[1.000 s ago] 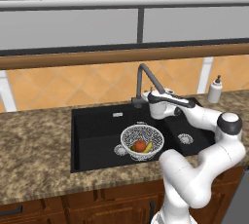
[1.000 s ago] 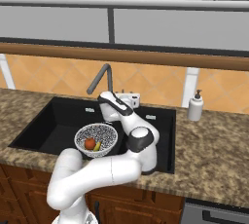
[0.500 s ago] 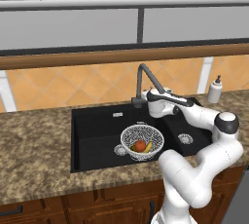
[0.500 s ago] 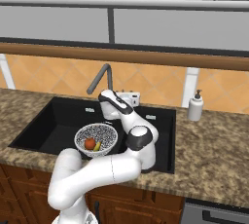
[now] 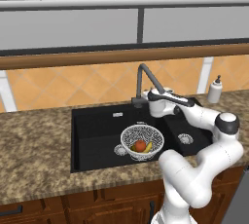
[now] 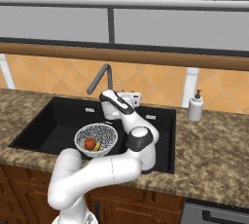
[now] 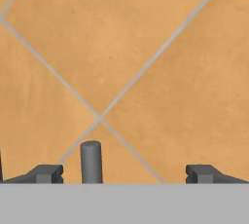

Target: Put the colander in the sink, put the banana, kiwi, orange in the colander, and turn on the sink faucet and pour water over the colander.

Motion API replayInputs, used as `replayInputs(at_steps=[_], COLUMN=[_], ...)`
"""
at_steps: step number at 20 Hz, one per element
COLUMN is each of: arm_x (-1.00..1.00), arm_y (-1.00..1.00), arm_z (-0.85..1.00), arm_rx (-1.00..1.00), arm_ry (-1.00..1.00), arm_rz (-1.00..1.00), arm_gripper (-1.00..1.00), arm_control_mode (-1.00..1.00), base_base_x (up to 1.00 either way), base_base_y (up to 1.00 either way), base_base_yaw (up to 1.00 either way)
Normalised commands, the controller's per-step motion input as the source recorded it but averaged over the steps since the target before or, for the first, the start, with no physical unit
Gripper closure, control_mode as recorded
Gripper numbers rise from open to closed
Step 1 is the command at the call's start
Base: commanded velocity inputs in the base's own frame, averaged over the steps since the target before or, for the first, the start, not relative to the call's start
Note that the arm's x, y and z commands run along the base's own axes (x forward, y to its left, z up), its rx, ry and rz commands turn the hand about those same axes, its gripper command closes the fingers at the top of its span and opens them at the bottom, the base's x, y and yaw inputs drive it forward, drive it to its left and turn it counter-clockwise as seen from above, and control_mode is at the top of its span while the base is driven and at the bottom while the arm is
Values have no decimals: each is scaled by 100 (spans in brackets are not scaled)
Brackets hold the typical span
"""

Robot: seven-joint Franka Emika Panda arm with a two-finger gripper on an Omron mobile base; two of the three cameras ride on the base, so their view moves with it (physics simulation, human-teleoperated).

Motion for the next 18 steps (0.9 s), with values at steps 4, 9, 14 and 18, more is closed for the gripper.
replayInputs(at_steps=[4,9,14,18], arm_x=[5,3,0,0], arm_y=[-19,-19,-29,-56], arm_z=[0,0,0,0], arm_rx=[0,0,0,0], arm_ry=[0,0,0,0], arm_rz=[0,0,0,0], arm_gripper=[-100,-100,-100,-100], arm_control_mode=[-100,-100,-100,-100], base_base_x=[0,0,0,0], base_base_y=[0,0,0,0], base_base_yaw=[0,0,0,0])
